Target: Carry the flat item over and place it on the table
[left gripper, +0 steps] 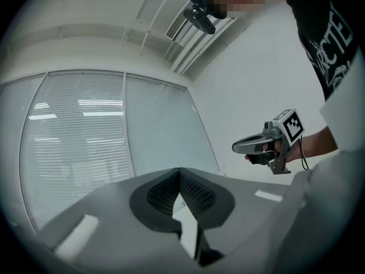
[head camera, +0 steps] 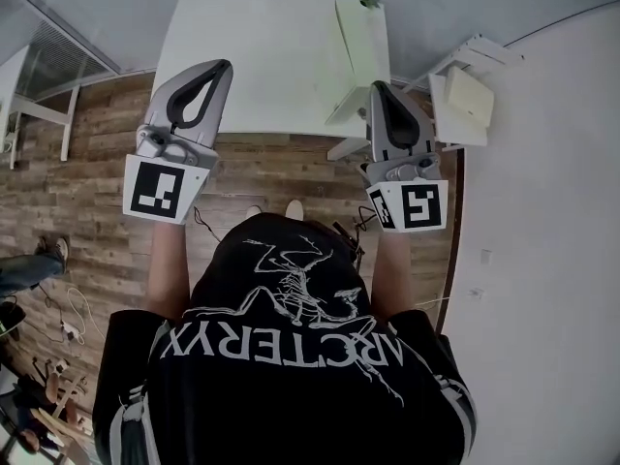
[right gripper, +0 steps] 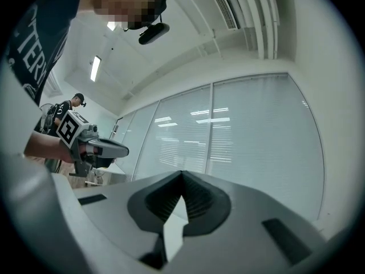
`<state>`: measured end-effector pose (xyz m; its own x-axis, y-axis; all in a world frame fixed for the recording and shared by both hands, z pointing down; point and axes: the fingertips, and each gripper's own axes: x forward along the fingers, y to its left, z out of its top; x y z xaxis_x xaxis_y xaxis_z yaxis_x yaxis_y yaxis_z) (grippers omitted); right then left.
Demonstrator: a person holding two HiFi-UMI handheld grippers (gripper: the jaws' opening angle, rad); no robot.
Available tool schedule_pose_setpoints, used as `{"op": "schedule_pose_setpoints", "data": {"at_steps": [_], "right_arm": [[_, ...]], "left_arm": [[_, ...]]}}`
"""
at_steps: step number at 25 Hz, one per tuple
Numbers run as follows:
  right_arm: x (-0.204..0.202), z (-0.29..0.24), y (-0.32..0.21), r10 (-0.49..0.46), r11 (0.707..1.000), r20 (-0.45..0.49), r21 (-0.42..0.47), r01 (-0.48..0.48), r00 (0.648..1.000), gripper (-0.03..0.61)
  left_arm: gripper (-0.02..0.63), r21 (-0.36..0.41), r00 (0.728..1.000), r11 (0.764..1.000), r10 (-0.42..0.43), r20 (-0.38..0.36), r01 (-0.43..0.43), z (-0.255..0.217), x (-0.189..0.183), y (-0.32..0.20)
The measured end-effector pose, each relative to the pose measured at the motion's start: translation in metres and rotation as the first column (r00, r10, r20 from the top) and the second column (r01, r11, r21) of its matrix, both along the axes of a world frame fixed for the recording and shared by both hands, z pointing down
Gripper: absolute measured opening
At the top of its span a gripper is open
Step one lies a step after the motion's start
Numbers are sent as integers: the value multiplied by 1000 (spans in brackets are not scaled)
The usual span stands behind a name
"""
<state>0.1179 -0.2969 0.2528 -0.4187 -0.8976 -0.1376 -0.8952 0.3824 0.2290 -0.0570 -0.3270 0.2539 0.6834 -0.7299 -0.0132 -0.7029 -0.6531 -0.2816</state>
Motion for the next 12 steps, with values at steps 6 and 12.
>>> {"op": "schedule_pose_setpoints", "data": {"at_steps": [6,12], "right_arm": [[0,6,-1,-8,1000,7,-14,8,1000,12],[-3,5,-2,-5,1000,4,-23,5,1000,12]], "left_arm": [[-2,-12,1000,1000,-14,-15,14,5,-3,1],[-2,9,999,1000,-9,-35,9,-1,-6,0]]}}
